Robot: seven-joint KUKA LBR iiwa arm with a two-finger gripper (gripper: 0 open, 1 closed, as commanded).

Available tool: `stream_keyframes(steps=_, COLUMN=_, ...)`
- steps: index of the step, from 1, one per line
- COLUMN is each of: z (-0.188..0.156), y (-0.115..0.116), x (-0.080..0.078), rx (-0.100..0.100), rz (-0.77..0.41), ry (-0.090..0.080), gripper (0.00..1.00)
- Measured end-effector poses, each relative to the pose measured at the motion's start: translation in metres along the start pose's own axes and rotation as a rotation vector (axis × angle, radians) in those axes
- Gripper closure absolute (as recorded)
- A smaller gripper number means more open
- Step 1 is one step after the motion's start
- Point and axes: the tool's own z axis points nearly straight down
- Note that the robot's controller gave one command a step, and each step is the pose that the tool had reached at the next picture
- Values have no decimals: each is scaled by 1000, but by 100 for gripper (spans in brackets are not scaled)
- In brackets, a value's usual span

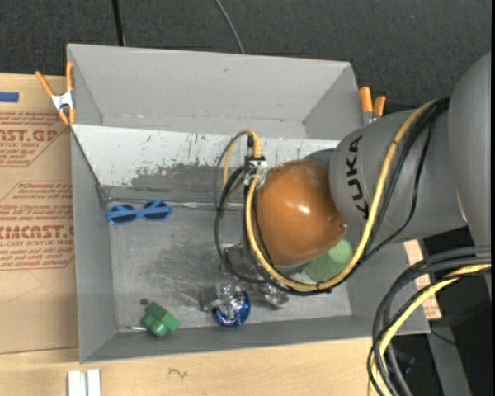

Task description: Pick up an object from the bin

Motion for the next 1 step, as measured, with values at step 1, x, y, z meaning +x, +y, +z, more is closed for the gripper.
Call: stream_keyframes(steps=1, z=-2, y=-1, x=-2, rx=4, rz=-1, ry=-3, gripper=100)
